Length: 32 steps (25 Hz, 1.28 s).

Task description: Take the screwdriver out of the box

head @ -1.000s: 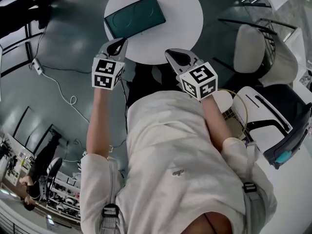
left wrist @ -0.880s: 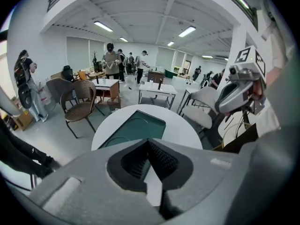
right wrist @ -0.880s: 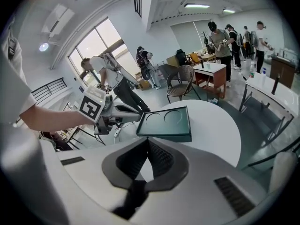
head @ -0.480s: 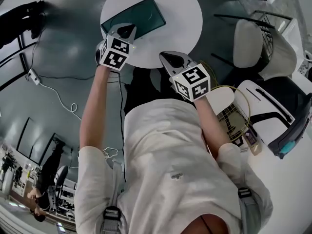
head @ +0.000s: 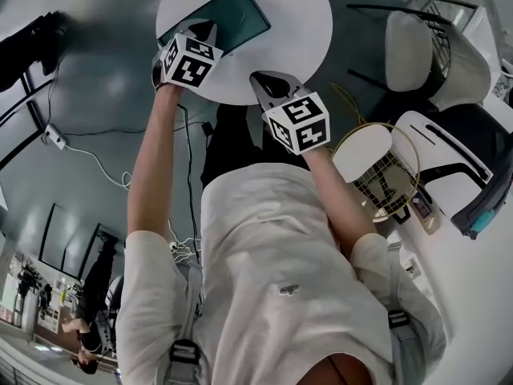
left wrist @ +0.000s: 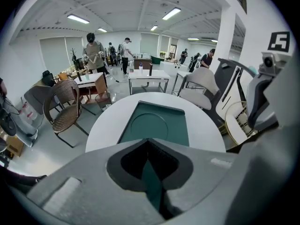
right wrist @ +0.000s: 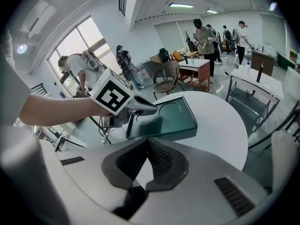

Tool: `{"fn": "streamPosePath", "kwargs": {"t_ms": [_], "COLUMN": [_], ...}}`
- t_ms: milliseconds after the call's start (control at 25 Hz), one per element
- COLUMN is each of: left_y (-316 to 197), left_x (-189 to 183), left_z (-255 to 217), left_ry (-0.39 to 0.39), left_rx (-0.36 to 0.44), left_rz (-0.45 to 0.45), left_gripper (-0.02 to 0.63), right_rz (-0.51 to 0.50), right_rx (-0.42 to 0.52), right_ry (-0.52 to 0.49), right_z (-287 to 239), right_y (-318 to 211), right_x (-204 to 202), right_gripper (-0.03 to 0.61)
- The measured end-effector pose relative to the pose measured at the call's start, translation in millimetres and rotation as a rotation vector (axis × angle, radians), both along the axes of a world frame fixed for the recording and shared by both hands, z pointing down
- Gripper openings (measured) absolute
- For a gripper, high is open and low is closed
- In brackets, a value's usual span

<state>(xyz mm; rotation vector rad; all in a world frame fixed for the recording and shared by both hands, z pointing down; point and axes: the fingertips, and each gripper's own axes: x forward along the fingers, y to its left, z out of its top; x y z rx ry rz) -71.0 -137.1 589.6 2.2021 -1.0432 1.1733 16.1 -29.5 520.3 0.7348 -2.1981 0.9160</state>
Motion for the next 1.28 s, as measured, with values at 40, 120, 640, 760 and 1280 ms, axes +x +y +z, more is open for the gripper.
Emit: {"fn": "streamPosePath", "kwargs": {"t_ms": [40,120,640,760,1280], "left_y": [0.7,2.4,2.7,2.6,1.3], "left_x": [-0.2,-1.9,-1.2,-2.3,-3.6], "left_z": [2.6,7.1,19.2,17.4,20.6], "left_ry": [-0.008,-0.018,0.014,0.023,0.027], "left_rx": [-0.003,-0.006,-0.026,-0.025,-0.072], "left_rz": [0.007,0.013,-0.024,-0.024,-0.018], "left_gripper": [0.011,0.011,0.011,0.011,0.009], "right_rz": [0.003,0.005,-0.052,-0.072,-0.138], "right_rx": [0.000,-0.002,-0.015,-0.015,-0.033], "right_ry": [0.005,0.016,0.105,0.133,0.260], "right_z": [2.9,8.9,64.1,74.4,130.3], "right_y": [-0.3,0.0,-0.3,-0.6,-11.3], "right_x": [-1.7,-5.3,-23.3,-28.3,-39.5], "right_gripper": [0.008,0.009,0.026,0.038,0.100]}}
